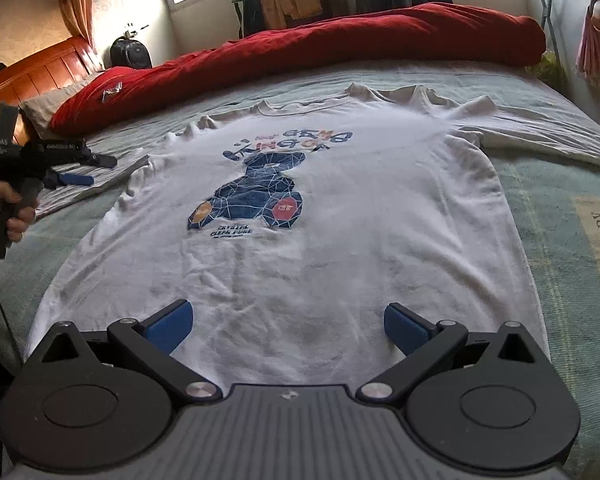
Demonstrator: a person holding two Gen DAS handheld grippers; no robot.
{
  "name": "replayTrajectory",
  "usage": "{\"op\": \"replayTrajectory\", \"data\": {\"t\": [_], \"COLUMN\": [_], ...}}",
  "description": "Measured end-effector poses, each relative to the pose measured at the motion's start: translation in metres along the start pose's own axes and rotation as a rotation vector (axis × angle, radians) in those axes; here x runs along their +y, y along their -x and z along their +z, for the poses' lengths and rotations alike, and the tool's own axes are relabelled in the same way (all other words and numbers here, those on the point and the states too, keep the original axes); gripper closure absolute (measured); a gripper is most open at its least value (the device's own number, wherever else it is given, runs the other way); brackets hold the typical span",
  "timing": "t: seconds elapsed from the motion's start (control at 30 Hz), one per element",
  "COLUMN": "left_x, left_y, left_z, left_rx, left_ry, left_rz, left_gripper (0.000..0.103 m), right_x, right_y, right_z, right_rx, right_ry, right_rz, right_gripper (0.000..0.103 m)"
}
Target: Fold clothes
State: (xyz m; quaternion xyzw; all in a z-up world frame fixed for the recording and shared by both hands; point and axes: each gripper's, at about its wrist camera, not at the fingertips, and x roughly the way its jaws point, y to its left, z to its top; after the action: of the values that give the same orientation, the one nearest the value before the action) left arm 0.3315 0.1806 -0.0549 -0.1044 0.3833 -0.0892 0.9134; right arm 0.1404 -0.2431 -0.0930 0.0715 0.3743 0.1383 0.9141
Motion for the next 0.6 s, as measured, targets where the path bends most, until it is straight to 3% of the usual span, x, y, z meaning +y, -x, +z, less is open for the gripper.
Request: {"op": "replayTrajectory", "data": {"t": [0.17,0.27,0.43,0.53,0.6], "left_x": [0.027,0.061,0.111,0.134,0.155], "left_y": [-0.021,-0.035,-0.009,0.016,0.03], "left_z": [0.035,0.034,0.005,0.003,0.009], "left_rx": [-0.019,0.015,0.012,0.003,-0.019], "left_ry": [0.051,0.15,0.272,0.298,0.334], "left_rz": [0.071,0.128,0.128,0.218,0.24], "left_gripper": [0.017,0.017,0.017,0.017,0.017], "right_x": [-0.003,-0.004,-0.01,-0.013,-0.012], "right_y": [0.003,0.007,0.006,0.004,0.004], "right_z": [0.001,0.002,0.0,0.002,0.004], "right_rx": [-0.006,-0.018,-0.008,-0.008,-0.009], "right_ry": [-0.014,-0.025,-0.035,-0.053,-0.056], "right_rz": [-0.003,0.003,-0.016,-0.019,-0.015], "right_gripper": [0.0,0.0,0.0,0.0,0.0]}}
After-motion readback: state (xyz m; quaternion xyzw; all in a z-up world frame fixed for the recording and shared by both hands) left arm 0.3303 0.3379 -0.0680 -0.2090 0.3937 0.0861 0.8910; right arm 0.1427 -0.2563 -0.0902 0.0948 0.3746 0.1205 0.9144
